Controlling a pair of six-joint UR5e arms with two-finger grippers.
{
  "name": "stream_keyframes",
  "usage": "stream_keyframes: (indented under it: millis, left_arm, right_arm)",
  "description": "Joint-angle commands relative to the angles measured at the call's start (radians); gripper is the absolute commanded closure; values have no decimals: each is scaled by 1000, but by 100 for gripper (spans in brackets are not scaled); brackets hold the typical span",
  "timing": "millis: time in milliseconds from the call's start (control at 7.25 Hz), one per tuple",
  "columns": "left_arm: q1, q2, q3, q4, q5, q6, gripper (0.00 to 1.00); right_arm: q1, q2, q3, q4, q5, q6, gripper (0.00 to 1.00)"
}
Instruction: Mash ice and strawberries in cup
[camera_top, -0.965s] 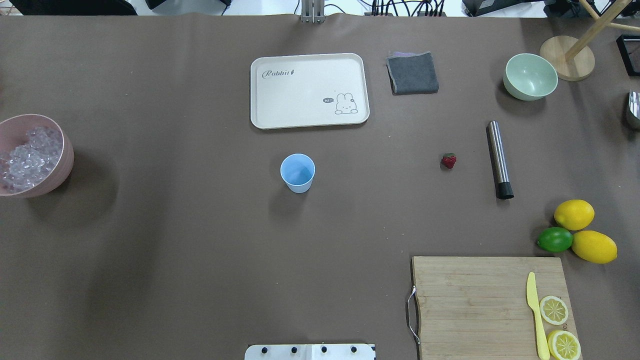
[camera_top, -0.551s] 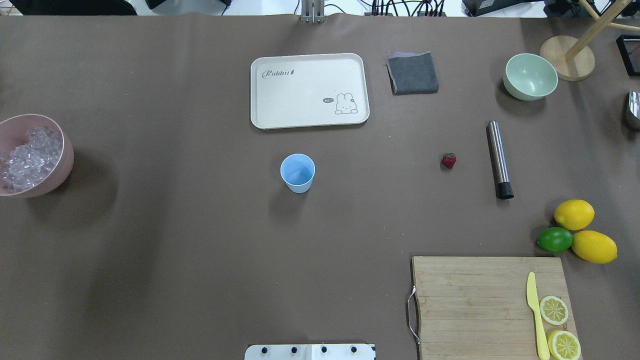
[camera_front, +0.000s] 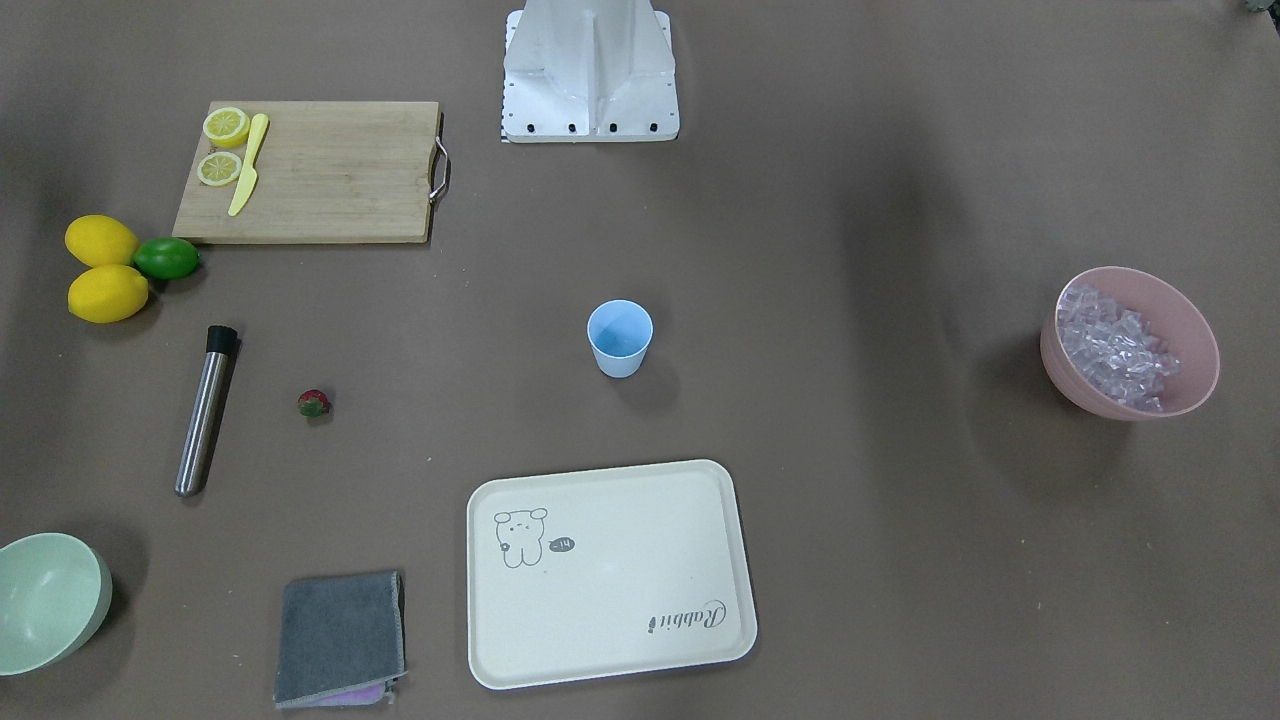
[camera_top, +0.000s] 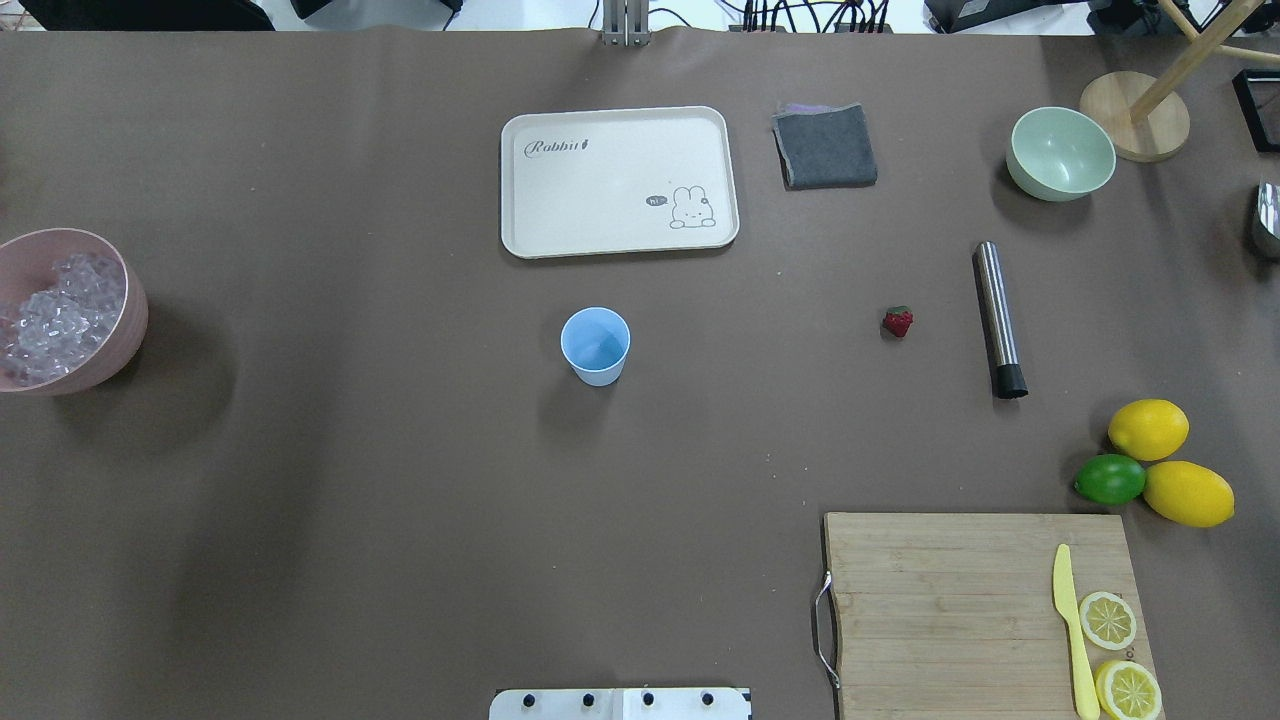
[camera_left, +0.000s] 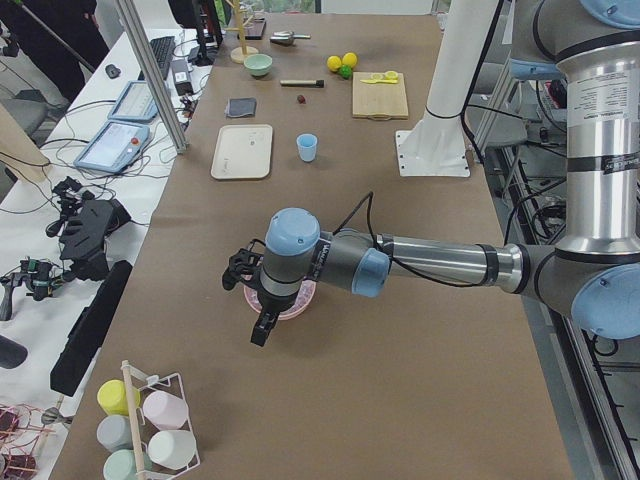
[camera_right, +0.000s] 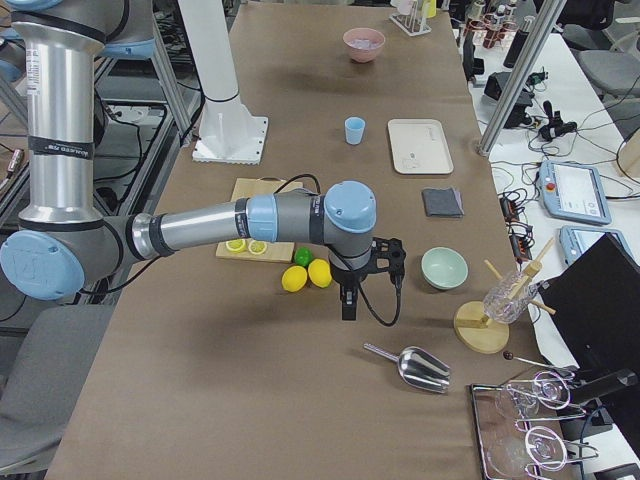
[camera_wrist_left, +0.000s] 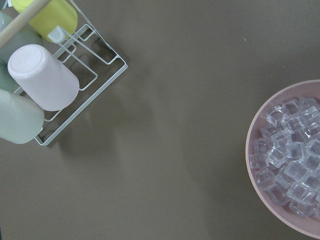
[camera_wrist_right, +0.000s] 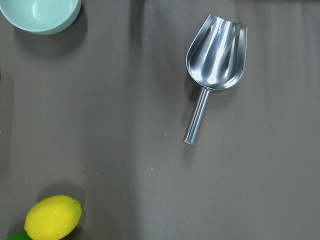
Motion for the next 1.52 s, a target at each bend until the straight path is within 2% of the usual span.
stream_keyframes:
  millis: [0, 551, 689, 965, 1103, 1241, 1379]
  left_arm:
    - [1, -1, 2, 0, 2, -1, 2]
    - [1, -1, -9, -6, -5, 0, 2]
    - [2, -6, -13, -14, -37, 0, 2]
    - [28, -29, -15, -87, -43, -50, 2]
    - [36, -29, -18, -171, -52, -236, 2]
    - [98, -35, -17, -222, -55, -429, 2]
    - [131, -11, -15, -350, -55, -493, 2]
  right_arm:
    - [0, 3, -2, 0, -1, 0, 0]
    - [0, 0, -6, 0, 11, 0, 0]
    - [0, 0, -4, 0, 13, 0, 0]
    - [0, 5, -1, 0, 10, 0, 0]
    - [0, 6, 4, 2, 9, -2, 0]
    - [0, 5, 7, 2, 8, -2, 0]
    - [0, 5, 5, 2, 3, -6, 0]
